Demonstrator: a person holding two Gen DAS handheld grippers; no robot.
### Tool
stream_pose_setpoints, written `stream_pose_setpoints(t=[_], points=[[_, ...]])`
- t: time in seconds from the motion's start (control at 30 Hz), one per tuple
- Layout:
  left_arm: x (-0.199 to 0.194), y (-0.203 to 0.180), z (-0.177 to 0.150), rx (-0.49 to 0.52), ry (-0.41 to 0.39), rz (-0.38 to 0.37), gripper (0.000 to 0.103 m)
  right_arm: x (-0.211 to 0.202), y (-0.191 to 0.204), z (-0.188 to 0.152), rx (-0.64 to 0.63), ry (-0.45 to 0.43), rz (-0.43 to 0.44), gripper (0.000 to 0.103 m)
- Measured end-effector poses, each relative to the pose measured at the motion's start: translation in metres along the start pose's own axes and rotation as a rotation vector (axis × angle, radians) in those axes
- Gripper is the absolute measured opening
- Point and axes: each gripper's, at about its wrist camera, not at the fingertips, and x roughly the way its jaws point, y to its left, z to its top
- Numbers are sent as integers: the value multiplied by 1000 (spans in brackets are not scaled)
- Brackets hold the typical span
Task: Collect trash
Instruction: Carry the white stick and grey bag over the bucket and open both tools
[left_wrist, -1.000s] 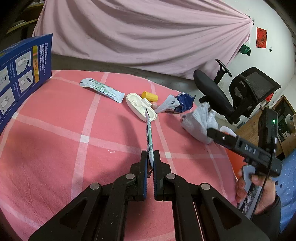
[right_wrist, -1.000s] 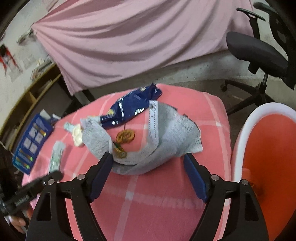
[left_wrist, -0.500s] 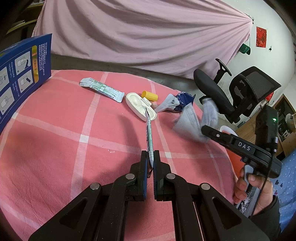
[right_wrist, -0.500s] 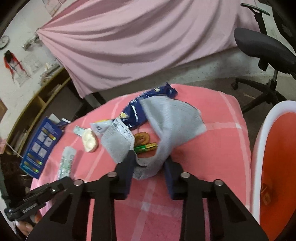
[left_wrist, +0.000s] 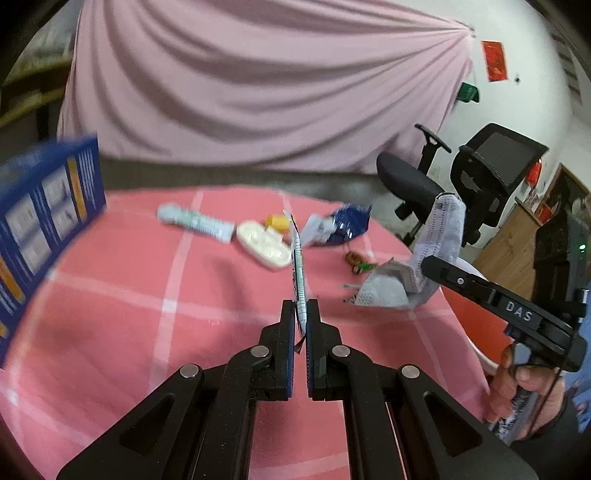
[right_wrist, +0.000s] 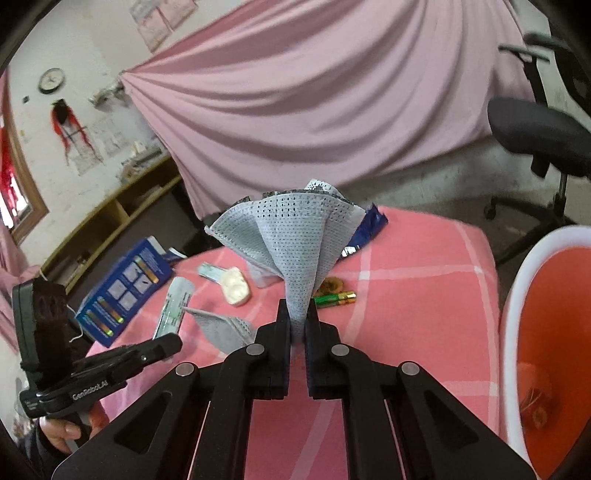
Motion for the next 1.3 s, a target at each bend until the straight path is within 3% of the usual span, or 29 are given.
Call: stream_pose_setpoints(t=[0.2,0.47,0.63,0.8,1.07,1.17,1.3], points=[[-31,-36,-16,137,-177,60,3,-33,26,-7,-113,-139,-25,5],[-53,-77,-34,187,-334,32,3,-76,37,-17,-221,-335,-60,5],[-61,-105,-31,212,-401,-5,3,-101,28,-13,-214,-444,-89,5],[-59,-147,-18,271,-416,-72,3,-135,8,-9,-169,-554,-143,5],[-45,-231,-20,508,-423,-131,3,-186,-39,-9,-95,-650,-257,5],[-28,-260,-24,547,-403,-161,3,-203,-62,-11,-34,-671,-297,5],[-6,-286,-28,552,-347,-198,3,-210,-90,-16,42,-630,-342,5]])
